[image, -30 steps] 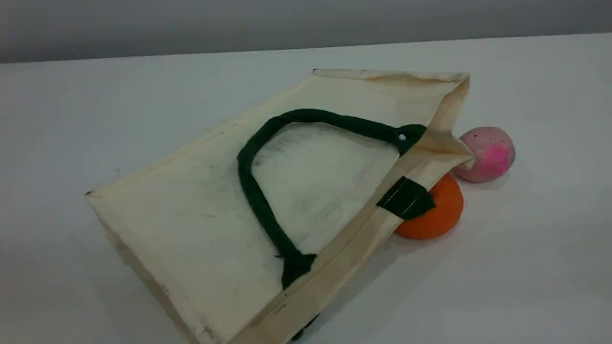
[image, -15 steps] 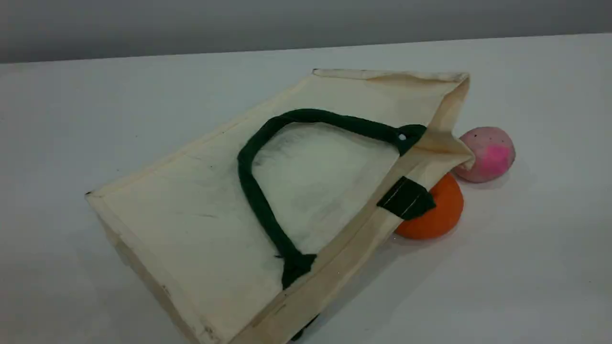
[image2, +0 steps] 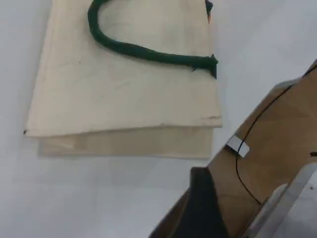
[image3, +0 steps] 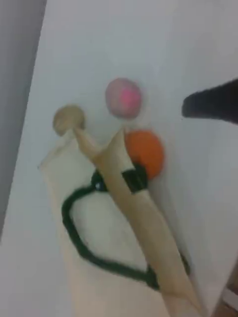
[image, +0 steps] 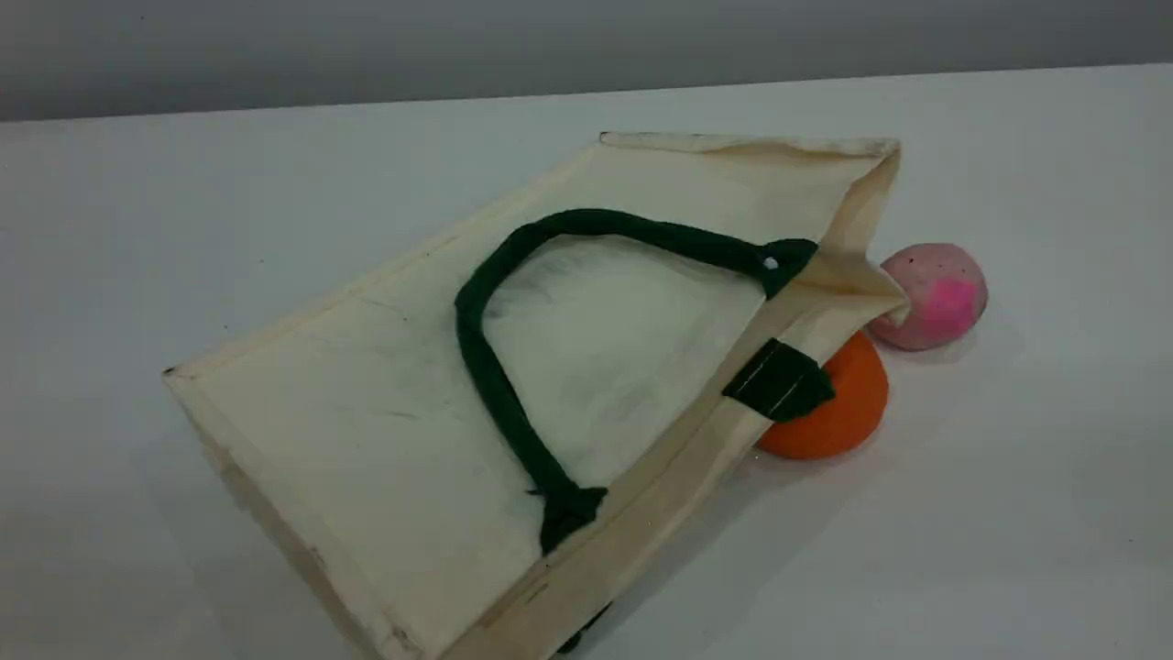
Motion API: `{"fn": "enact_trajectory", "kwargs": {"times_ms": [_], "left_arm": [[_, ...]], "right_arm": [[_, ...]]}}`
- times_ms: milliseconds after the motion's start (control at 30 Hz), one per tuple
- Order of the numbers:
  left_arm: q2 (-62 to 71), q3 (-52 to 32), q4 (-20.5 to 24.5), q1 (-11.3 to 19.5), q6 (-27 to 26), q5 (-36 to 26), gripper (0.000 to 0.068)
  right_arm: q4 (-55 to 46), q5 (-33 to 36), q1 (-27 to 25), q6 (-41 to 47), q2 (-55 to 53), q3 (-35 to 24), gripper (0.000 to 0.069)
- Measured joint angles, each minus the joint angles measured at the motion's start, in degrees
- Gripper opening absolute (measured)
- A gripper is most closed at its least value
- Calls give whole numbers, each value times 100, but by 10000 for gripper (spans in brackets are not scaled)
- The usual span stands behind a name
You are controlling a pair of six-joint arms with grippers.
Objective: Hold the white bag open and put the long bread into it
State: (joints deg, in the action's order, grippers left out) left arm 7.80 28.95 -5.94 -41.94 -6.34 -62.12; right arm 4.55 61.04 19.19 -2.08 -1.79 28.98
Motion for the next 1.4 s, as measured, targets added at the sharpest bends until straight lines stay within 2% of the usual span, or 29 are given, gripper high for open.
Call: {"fn": "enact_trajectory", "kwargs": {"times_ms": [333, 433, 567, 767, 867, 967, 1033, 1400], "left_arm": [[0, 5, 0, 6, -2, 5, 503], [5, 5, -25, 183, -27, 5, 503], [5, 5, -40, 1010, -27, 5, 503], [10, 5, -23, 2744, -27, 5, 503], [10, 5, -23, 3474, -27, 5, 503], [-49, 5, -18, 3939, -27, 5, 503], [-167, 5, -18, 4030, -27, -3, 503], [-696, 18, -17, 4078, -27, -32, 501]], "right_arm": [[4, 0, -1703, 0, 0, 0, 407], [4, 0, -2023, 0, 0, 0, 407], [10, 0, -2152, 0, 0, 0, 407], [10, 0, -2159, 0, 3, 0, 407], [15, 0, -2159, 0, 46, 0, 407], [15, 6, -2159, 0, 188, 0, 407], [15, 36, -2147, 0, 182, 17, 407], [24, 25, -2147, 0, 179, 12, 407]]}}
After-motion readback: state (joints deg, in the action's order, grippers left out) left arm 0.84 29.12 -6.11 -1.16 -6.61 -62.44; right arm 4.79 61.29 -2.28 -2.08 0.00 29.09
